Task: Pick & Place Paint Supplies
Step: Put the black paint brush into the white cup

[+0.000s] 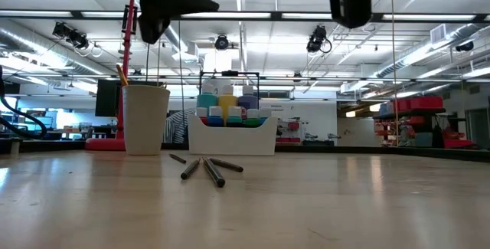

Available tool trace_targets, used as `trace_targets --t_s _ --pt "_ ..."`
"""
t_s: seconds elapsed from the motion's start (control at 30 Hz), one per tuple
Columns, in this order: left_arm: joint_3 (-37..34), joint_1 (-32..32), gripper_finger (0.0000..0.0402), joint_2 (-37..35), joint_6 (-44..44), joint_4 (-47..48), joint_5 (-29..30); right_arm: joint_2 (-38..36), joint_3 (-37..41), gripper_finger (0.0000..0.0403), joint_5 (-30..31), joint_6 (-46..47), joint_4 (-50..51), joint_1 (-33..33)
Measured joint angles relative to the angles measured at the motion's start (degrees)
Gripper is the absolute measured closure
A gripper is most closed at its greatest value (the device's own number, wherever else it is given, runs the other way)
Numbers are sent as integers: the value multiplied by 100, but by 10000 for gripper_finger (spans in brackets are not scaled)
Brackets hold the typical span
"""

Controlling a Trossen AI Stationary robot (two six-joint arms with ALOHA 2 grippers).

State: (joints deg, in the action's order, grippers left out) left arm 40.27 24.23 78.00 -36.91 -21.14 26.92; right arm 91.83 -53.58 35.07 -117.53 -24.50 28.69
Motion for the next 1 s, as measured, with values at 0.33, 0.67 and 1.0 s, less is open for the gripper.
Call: trace_targets --t_s 0.33,0.67,1.0 --pt "0 0 237 0 53 -379 -289 89 0 397 -2 -1163 -88 -436" --pt "0 -112 237 0 31 -376 -304 92 0 397 -701 -1653 -742 -789" --pt "0 -372 249 2 550 -625 -462 92 0 396 -865 -1904 -958 -1058"
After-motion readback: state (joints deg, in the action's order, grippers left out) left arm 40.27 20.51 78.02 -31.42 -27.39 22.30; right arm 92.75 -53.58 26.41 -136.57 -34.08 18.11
